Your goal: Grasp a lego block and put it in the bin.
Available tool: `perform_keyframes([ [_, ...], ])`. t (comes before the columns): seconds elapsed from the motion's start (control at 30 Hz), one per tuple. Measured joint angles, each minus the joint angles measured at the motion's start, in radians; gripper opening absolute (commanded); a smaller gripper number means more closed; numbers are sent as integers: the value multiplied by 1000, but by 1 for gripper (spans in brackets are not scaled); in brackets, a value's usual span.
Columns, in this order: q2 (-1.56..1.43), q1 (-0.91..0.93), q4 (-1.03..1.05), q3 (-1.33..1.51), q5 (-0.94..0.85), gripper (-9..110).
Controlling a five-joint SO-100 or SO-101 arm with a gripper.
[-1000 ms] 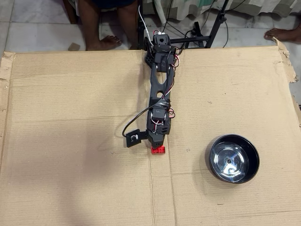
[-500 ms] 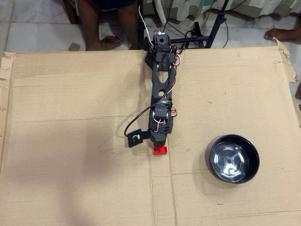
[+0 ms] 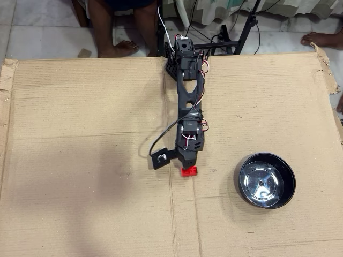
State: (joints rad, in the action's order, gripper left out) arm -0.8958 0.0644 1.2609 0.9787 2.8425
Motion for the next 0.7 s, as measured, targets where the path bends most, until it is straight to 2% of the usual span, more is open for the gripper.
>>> perform_keyframes([
  [0.7,-229,-285,0,0,0,0],
])
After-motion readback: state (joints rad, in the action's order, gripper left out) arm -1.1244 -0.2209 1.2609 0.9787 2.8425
